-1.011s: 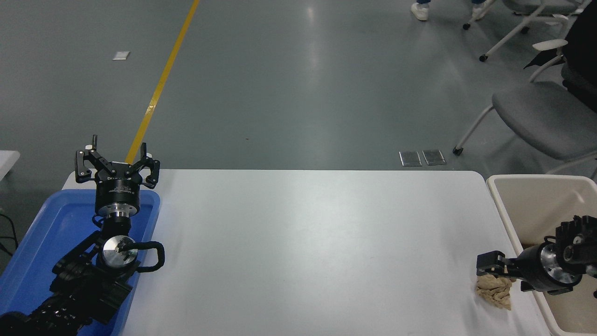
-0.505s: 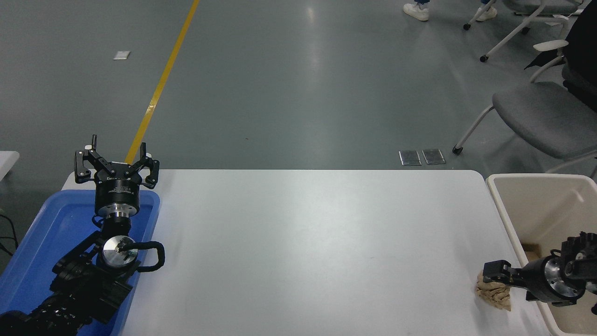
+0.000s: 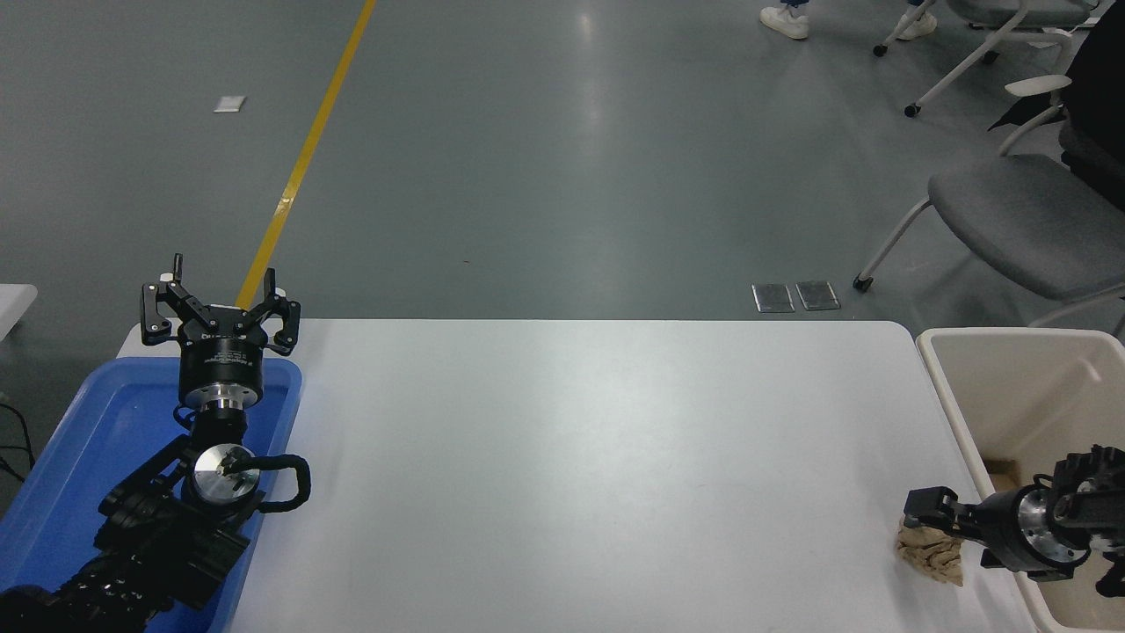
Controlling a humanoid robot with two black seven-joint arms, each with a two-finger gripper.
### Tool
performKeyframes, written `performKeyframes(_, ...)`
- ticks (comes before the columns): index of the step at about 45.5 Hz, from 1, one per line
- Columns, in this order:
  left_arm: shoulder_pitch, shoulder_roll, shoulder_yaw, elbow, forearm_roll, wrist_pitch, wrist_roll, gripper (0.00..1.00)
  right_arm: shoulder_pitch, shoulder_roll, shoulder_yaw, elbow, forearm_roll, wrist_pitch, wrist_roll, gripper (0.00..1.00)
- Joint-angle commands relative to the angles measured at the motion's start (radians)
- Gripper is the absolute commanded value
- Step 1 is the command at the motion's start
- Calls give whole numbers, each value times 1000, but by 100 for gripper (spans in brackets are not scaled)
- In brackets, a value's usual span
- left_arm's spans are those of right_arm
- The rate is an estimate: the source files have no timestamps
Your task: Pick up paper ball place in dustbin
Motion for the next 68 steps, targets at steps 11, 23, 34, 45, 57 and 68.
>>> performKeyframes(11,0,0,0,0,2,0,0,99,-21,10,61,-7,6,-33,3,16)
performKeyframes(23,0,0,0,0,0,0,0,99,-13,5,61,-4,-11,-66,9,0)
performKeyframes(34,-2,0,0,0,2,0,0,99,103,-116,53,96,-106,-32,13,0)
performKeyframes(45,0,0,0,0,0,0,0,99,453,-242,-91,310,-252,121,30,0)
performKeyframes(57,0,0,0,0,0,0,0,99,1103,-73,-565,650,-263,189,122,0)
performKeyframes(68,0,0,0,0,0,0,0,99,1413,16,-594,690,-261,419,179,0)
